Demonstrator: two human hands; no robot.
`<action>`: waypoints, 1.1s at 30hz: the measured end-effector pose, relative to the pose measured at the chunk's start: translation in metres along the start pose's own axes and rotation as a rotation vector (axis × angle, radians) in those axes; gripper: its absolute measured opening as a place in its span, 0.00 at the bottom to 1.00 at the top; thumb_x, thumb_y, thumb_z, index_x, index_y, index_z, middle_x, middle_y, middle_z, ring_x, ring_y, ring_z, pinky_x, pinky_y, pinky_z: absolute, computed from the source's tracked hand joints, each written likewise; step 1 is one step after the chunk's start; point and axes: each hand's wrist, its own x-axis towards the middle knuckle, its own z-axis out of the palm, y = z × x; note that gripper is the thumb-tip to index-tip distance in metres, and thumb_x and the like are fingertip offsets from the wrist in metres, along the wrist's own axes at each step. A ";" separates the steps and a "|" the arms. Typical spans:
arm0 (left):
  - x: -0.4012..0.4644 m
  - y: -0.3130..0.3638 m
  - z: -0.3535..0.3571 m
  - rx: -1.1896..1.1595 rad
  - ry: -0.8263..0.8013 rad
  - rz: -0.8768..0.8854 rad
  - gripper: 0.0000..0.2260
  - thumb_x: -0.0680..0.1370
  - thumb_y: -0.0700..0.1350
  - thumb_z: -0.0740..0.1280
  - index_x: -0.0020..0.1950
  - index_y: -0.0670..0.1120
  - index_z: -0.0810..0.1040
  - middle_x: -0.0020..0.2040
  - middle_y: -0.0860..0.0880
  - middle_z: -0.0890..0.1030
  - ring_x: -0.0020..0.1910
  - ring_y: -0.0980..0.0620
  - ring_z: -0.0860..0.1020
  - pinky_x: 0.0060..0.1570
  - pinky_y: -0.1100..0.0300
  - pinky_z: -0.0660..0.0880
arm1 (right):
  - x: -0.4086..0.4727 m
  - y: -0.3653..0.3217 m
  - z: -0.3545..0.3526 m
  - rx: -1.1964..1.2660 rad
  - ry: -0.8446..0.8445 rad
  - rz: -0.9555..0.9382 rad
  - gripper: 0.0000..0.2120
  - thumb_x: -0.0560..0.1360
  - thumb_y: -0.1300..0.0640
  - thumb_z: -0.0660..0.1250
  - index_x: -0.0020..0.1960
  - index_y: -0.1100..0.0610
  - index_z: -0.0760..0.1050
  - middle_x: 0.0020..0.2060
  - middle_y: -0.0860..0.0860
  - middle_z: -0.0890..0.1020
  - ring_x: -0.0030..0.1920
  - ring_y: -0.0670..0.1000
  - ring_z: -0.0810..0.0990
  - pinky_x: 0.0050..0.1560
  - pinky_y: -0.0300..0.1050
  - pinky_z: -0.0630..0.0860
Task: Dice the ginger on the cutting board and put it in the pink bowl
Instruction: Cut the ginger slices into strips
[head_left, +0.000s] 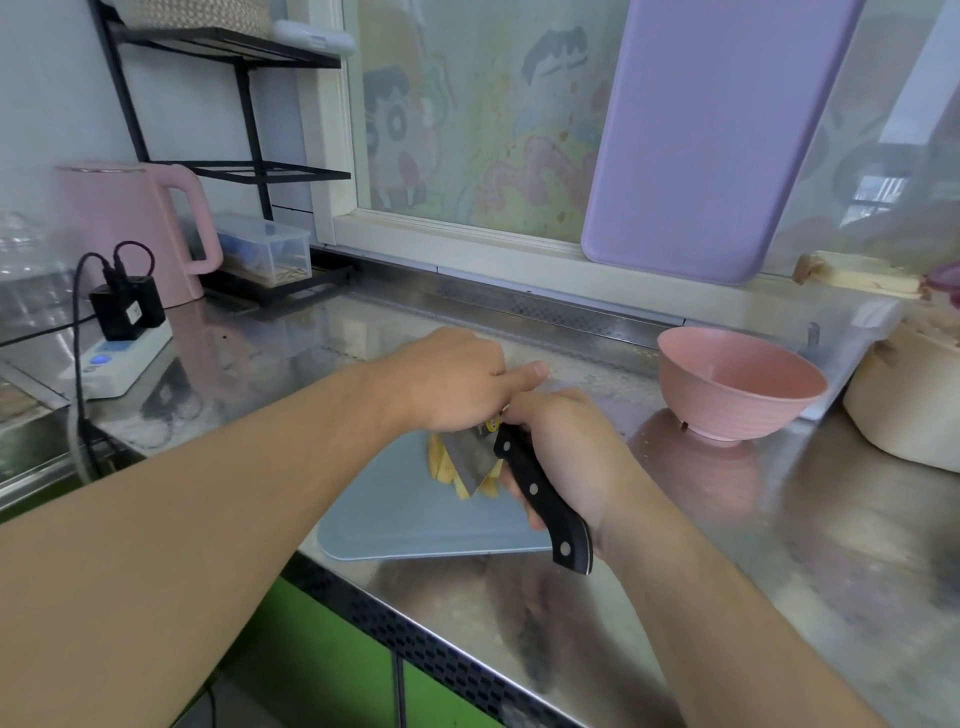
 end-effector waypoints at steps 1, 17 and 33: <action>0.000 0.001 -0.001 0.011 0.001 -0.009 0.36 0.85 0.67 0.50 0.25 0.45 0.68 0.25 0.48 0.70 0.30 0.50 0.69 0.36 0.53 0.64 | 0.000 0.000 0.000 -0.007 -0.005 -0.004 0.08 0.77 0.60 0.62 0.44 0.64 0.75 0.26 0.58 0.75 0.19 0.52 0.72 0.24 0.40 0.69; -0.009 -0.011 -0.027 -0.303 0.261 -0.077 0.11 0.79 0.48 0.65 0.42 0.56 0.85 0.42 0.57 0.86 0.46 0.58 0.81 0.52 0.53 0.79 | -0.006 -0.014 -0.018 -0.172 -0.051 -0.126 0.10 0.75 0.61 0.67 0.35 0.62 0.75 0.27 0.60 0.73 0.24 0.54 0.67 0.24 0.41 0.68; -0.038 -0.029 -0.038 -0.098 -0.212 -0.102 0.08 0.76 0.45 0.69 0.44 0.56 0.87 0.42 0.60 0.86 0.46 0.58 0.83 0.53 0.53 0.81 | -0.022 -0.005 0.007 -1.251 0.016 -0.620 0.10 0.76 0.51 0.61 0.48 0.52 0.79 0.37 0.53 0.80 0.40 0.62 0.80 0.39 0.51 0.79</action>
